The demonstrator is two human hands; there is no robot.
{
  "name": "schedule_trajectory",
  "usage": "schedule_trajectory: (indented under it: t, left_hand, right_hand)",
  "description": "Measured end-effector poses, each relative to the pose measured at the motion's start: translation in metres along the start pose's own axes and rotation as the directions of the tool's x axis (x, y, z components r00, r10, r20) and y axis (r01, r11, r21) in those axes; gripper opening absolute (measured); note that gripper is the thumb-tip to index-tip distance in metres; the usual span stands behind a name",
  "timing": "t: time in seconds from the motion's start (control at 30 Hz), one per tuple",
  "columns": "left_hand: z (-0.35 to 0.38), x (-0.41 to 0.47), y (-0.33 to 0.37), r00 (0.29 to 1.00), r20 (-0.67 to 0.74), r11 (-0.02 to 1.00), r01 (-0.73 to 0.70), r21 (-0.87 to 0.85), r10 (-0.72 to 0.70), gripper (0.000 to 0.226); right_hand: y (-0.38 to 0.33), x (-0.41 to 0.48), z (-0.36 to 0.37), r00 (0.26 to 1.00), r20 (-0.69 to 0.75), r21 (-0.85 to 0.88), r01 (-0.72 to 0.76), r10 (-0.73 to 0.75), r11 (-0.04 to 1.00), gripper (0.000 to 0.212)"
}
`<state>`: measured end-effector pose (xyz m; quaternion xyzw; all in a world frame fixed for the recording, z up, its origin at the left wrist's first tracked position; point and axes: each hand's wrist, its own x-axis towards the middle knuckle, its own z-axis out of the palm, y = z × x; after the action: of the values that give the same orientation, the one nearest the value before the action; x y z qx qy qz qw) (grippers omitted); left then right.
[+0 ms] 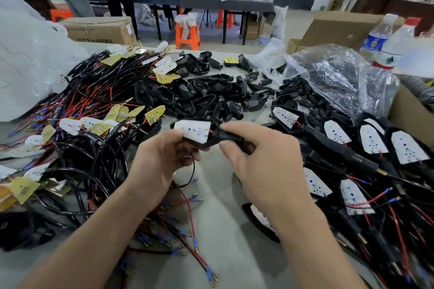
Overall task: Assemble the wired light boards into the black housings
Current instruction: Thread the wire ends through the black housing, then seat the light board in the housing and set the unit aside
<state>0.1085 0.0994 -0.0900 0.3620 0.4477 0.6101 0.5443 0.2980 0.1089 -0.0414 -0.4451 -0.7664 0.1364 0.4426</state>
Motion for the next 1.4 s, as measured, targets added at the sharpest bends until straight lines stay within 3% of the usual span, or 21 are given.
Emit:
schedule_trajectory:
  t: [0.13, 0.37, 0.43, 0.53, 0.67, 0.73, 0.83, 0.97, 1.03, 1.13, 1.2, 1.3, 1.4]
  left_hand:
    - [-0.006, 0.001, 0.001, 0.999, -0.02, 0.999, -0.036, 0.024, 0.036, 0.038]
    - [0.004, 0.005, -0.005, 1.0, 0.023, 0.936, -0.009, 0.353, 0.001, 0.043]
    - [0.004, 0.005, -0.007, 0.999, 0.042, 0.926, -0.021, 0.376, 0.006, 0.03]
    - [-0.003, 0.002, -0.009, 0.998, 0.056, 0.917, -0.043, 0.397, 0.023, 0.033]
    - [-0.004, 0.001, -0.006, 0.997, 0.079, 0.909, -0.046, 0.415, 0.014, 0.042]
    - [-0.002, 0.001, -0.006, 0.996, 0.094, 0.896, -0.044, 0.442, 0.002, 0.044]
    - [0.003, -0.001, -0.005, 0.997, 0.074, 0.878, -0.039, 0.477, 0.005, 0.035]
    - [0.009, -0.006, -0.003, 0.993, -0.018, 0.849, -0.091, 0.521, 0.118, 0.022]
    - [0.007, -0.007, -0.004, 0.97, -0.057, 0.746, -0.143, 0.65, 0.235, 0.027]
    - [0.002, -0.01, 0.001, 0.866, -0.023, 0.313, -0.155, 0.937, 0.499, 0.018]
    - [-0.004, -0.009, 0.005, 0.793, 0.026, 0.072, -0.088, 0.994, 0.609, 0.019]
    - [-0.017, -0.006, 0.012, 0.807, -0.062, -0.081, 0.134, 0.988, 0.587, 0.037]
    - [-0.027, -0.005, 0.019, 0.899, -0.208, -0.172, 0.292, 0.941, 0.384, 0.063]
  right_hand:
    - [-0.006, 0.003, -0.006, 0.986, -0.162, -0.014, 0.024, -0.026, 1.0, 0.027]
    - [-0.037, 0.054, -0.065, 0.915, -0.377, -0.082, 0.122, -0.144, 0.989, 0.029]
    - [-0.045, 0.072, -0.082, 0.922, -0.354, -0.056, 0.149, -0.159, 0.987, 0.025]
    - [-0.049, 0.089, -0.096, 0.957, -0.264, -0.058, 0.105, -0.117, 0.993, 0.024]
    - [-0.042, 0.096, -0.117, 0.959, -0.241, -0.26, 0.086, -0.15, 0.962, 0.025]
    - [-0.032, 0.095, -0.126, 0.964, -0.19, -0.443, 0.083, -0.184, 0.893, 0.021]
    - [-0.002, 0.08, -0.123, 0.995, -0.091, -0.632, -0.03, -0.036, 0.774, 0.014]
    - [0.047, 0.037, -0.102, 0.962, -0.059, -0.56, -0.253, 0.267, 0.788, 0.015]
    - [0.065, 0.022, -0.091, 0.939, -0.088, -0.498, -0.331, 0.333, 0.802, 0.017]
    - [0.075, 0.016, -0.085, 0.924, -0.158, -0.437, -0.381, 0.347, 0.815, 0.023]
    - [0.07, 0.016, -0.08, 0.932, -0.172, -0.428, -0.364, 0.32, 0.827, 0.035]
    - [0.048, 0.015, -0.058, 0.977, -0.141, -0.386, -0.201, 0.158, 0.9, 0.03]
    - [0.026, 0.012, -0.015, 0.998, -0.018, -0.268, -0.057, 0.054, 0.962, 0.019]
